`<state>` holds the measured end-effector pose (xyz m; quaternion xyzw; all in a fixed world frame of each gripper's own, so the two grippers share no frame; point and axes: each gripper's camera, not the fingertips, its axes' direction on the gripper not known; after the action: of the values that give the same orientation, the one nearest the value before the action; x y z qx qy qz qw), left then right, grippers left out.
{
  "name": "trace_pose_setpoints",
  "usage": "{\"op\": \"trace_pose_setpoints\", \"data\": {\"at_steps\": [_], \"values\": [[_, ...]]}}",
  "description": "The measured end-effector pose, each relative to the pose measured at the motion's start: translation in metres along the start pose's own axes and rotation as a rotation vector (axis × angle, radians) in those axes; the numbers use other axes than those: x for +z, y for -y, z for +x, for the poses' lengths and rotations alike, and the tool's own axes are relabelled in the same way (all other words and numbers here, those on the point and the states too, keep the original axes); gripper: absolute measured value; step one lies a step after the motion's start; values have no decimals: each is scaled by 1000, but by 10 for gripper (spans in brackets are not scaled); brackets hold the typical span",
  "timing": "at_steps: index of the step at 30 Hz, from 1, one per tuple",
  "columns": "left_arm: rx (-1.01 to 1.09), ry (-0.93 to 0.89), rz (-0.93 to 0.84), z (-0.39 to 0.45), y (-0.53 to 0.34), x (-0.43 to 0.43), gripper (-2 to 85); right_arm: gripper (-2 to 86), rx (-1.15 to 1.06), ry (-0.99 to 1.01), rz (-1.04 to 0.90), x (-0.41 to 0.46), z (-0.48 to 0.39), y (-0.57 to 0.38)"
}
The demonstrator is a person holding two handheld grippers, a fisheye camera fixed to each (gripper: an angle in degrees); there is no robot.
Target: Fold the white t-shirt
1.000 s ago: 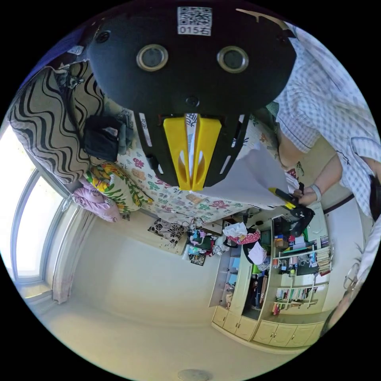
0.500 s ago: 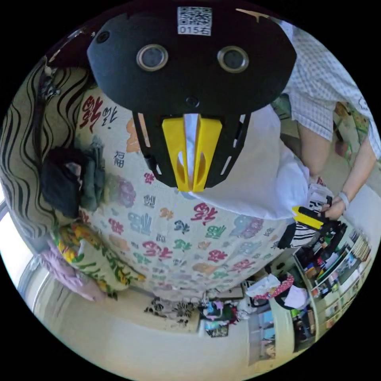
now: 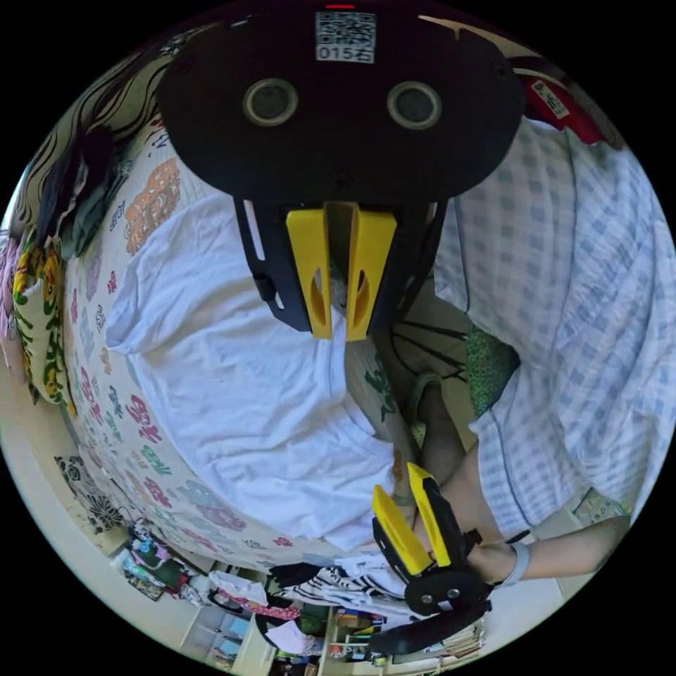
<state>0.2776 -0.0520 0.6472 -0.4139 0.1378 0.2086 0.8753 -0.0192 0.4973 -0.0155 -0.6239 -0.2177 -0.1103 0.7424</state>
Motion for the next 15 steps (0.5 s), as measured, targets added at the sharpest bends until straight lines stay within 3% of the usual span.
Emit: {"op": "trace_pose_setpoints", "data": {"at_steps": [7, 11, 15], "values": [[18, 152, -106, 17, 1, 38, 67, 66, -127, -107, -182, 49, 10, 23], [-26, 113, -117, 15, -12, 41, 27, 49, -185, -207, -180, 55, 9, 20], [-104, 41, -16, 9, -48, 8, 5, 33, -49, -123, -116, 32, 34, 5]]}}
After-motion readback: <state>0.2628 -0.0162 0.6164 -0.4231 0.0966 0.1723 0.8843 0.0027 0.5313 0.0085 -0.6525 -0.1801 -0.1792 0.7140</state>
